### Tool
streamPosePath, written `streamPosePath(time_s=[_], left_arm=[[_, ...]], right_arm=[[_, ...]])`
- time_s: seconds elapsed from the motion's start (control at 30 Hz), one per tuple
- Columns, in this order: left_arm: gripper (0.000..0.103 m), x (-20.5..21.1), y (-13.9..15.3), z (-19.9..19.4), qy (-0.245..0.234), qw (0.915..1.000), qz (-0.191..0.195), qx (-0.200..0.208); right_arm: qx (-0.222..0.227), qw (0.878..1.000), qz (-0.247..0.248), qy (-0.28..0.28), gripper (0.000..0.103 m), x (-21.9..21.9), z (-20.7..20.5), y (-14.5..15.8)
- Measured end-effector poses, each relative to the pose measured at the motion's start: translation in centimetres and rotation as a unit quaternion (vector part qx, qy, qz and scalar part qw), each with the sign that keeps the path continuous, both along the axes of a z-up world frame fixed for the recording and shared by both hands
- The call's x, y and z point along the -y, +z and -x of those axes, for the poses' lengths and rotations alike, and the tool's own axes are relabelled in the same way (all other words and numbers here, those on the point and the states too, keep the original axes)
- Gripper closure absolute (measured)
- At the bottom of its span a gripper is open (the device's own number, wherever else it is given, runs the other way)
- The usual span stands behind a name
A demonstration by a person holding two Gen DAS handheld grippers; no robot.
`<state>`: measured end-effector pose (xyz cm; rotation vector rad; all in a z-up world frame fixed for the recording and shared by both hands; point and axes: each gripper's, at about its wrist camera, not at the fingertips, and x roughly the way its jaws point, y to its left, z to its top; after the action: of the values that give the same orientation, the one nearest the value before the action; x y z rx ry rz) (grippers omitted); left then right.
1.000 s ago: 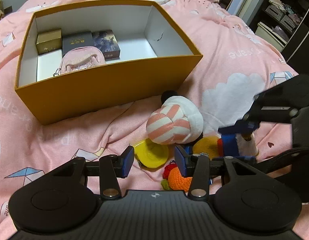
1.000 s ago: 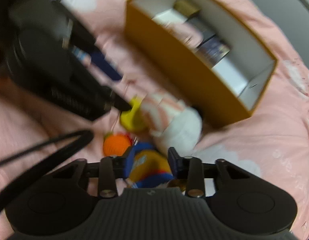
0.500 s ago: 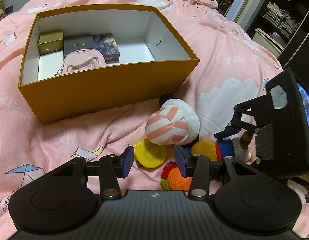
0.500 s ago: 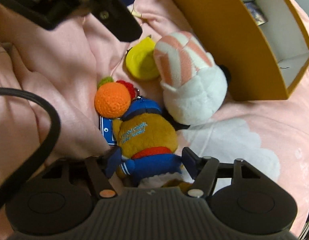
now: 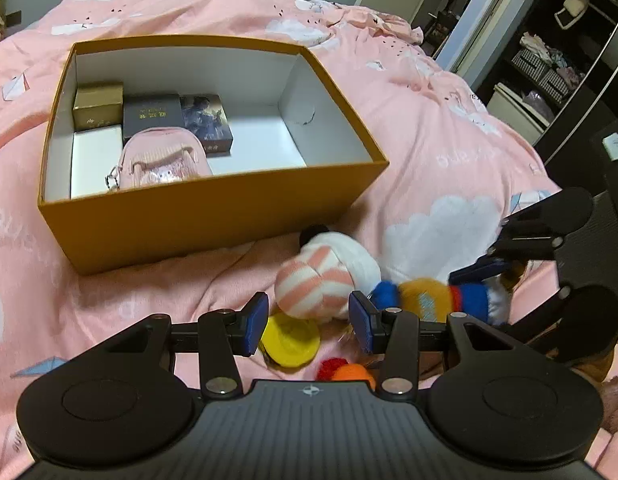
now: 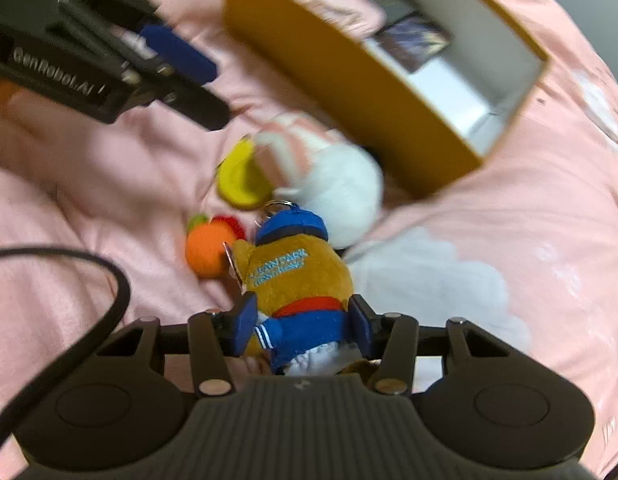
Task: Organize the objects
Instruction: 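Grasp striped plush with left gripper while right gripper grasps sailor bear plush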
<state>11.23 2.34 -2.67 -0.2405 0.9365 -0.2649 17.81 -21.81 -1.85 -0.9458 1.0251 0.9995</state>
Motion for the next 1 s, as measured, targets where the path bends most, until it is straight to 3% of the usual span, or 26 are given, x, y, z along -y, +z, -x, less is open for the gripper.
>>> streamPosePath(time_s=[0.27, 0.5, 0.63, 0.73, 0.8, 0.9, 1.0], left_arm=[[0.045, -1.5, 0.1, -3.7, -0.024, 0.9987, 0.034, -0.029], [0.044, -1.8, -3.6, -8.9, -0.023, 0.9916, 0.085, -0.094], [0.044, -1.5, -6.2, -10.7, -0.035, 0.9827, 0.109, -0.146], [0.043, -1.8, -7.8, -11.5, -0.043, 0.9695, 0.161, -0.18], [0.037, -1.8, -8.8, -12.1, -0.045, 0.962, 0.179, -0.202], [0.033, -1.4, -10.3, -12.6, -0.047, 0.9492, 0.206, -0.233], [0.034, -0.9, -10.9, -12.6, -0.039, 0.9423, 0.222, -0.247]], right_arm=[[0.028, 0.99, -0.084, -0.113, 0.053, 1.1, -3.2, 3.2], [-0.012, 0.958, -0.159, -0.24, 0.053, 2.0, -6.4, 2.4], [-0.057, 0.942, -0.183, -0.277, 0.053, 3.0, -7.3, 1.1], [-0.094, 0.933, -0.191, -0.289, 0.076, 3.3, -8.0, 0.0], [-0.127, 0.924, -0.193, -0.304, 0.072, 3.5, -8.5, -1.2], [-0.113, 0.927, -0.194, -0.302, 0.072, 3.4, -8.4, -1.5], [-0.097, 0.934, -0.188, -0.288, 0.071, 3.1, -7.9, -1.5]])
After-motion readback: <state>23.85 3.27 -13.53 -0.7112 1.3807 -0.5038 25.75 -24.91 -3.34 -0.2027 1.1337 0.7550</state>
